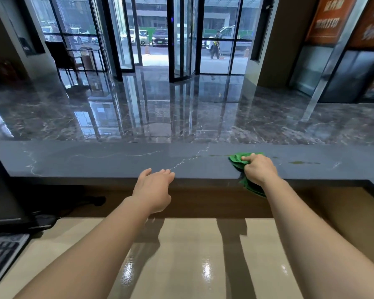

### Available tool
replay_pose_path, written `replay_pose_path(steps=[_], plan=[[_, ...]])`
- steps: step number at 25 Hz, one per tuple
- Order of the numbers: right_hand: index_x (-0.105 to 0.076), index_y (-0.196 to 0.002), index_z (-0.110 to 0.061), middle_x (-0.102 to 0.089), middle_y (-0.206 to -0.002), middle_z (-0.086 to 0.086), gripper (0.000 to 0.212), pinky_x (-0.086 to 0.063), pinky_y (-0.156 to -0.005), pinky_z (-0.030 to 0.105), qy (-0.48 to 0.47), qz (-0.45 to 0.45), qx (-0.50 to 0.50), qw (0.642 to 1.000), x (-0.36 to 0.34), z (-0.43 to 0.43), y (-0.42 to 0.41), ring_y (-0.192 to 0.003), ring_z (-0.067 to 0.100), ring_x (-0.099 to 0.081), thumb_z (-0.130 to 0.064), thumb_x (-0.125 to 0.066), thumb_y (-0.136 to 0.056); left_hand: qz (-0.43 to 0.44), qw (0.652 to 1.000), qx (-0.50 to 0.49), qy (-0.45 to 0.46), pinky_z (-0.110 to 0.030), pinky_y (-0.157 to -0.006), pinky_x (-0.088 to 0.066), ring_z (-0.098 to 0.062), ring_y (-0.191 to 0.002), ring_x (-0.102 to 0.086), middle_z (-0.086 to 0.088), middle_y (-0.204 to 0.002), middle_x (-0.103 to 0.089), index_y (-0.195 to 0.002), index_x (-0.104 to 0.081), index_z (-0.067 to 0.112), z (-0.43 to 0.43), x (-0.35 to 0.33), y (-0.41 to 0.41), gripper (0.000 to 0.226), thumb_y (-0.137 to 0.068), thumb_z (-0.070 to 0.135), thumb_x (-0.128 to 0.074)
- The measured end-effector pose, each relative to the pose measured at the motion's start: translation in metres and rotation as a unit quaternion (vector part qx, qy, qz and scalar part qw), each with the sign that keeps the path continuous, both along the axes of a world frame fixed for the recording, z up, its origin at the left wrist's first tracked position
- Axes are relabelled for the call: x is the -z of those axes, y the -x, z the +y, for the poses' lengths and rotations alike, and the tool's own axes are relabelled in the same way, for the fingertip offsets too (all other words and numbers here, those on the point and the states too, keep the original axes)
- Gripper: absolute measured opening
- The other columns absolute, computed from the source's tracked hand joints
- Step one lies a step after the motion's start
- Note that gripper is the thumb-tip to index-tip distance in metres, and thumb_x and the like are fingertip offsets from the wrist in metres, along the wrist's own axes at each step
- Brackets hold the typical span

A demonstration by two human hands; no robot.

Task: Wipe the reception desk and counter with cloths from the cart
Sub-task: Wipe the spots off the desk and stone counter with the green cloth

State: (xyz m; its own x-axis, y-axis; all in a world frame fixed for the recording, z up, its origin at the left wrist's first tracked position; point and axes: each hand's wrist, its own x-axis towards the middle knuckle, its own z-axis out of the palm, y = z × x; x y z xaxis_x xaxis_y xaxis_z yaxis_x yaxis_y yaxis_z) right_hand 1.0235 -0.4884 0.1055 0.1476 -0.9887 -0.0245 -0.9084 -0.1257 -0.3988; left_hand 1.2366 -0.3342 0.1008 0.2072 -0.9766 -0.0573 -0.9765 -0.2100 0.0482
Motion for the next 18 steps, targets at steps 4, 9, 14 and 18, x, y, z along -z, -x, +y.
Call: replay_pose_path(steps=[4, 9, 14, 18], plan=[[-0.057, -0.134, -0.024, -0.045, -0.148, 0.005, 0.049, -0.035, -0.108, 0.034, -0.018, -0.011, -0.107, 0.994, -0.002, 0.014, -0.079, -0.136, 0.027, -0.04, -0.005, -0.058, -0.088, 0.029, 1.0, 0.007, -0.007, -0.033, -0.12, 0.002, -0.005, -0.147, -0.011, 0.008, -0.16, -0.015, -0.153, -0.019, 0.026, -0.001, 0.001, -0.009, 0.073, -0.089, 0.0, -0.042], [-0.053, -0.138, -0.024, -0.039, -0.153, 0.002, 0.05, -0.034, -0.111, 0.035, -0.048, -0.018, -0.247, 0.968, 0.002, 0.017, -0.165, -0.139, 0.025, -0.036, -0.004, -0.048, -0.093, 0.009, 0.999, 0.007, -0.03, -0.035, -0.121, 0.004, -0.005, -0.147, -0.01, 0.008, -0.161, -0.014, -0.153, -0.018, 0.026, -0.003, 0.001, -0.011, 0.072, -0.089, 0.003, -0.043], [-0.047, -0.143, -0.028, -0.034, -0.155, 0.002, 0.059, -0.034, -0.112, 0.04, -0.046, -0.013, -0.228, 0.972, 0.009, -0.002, -0.148, -0.141, 0.028, -0.033, 0.002, -0.041, -0.092, -0.024, 0.999, 0.006, -0.046, -0.036, -0.121, 0.003, -0.008, -0.147, -0.014, 0.006, -0.161, -0.013, -0.154, -0.016, 0.026, -0.008, -0.004, -0.006, 0.071, -0.092, 0.007, -0.043], [-0.045, -0.144, -0.026, -0.029, -0.157, 0.003, 0.059, -0.032, -0.112, 0.037, -0.012, 0.009, -0.125, 0.992, 0.007, -0.03, -0.076, -0.143, 0.026, -0.029, 0.001, -0.038, -0.093, -0.006, 0.999, 0.006, -0.037, -0.034, -0.12, 0.002, -0.008, -0.146, -0.017, 0.007, -0.16, -0.015, -0.153, -0.018, 0.027, -0.003, -0.005, -0.007, 0.073, -0.089, 0.0, -0.042]])
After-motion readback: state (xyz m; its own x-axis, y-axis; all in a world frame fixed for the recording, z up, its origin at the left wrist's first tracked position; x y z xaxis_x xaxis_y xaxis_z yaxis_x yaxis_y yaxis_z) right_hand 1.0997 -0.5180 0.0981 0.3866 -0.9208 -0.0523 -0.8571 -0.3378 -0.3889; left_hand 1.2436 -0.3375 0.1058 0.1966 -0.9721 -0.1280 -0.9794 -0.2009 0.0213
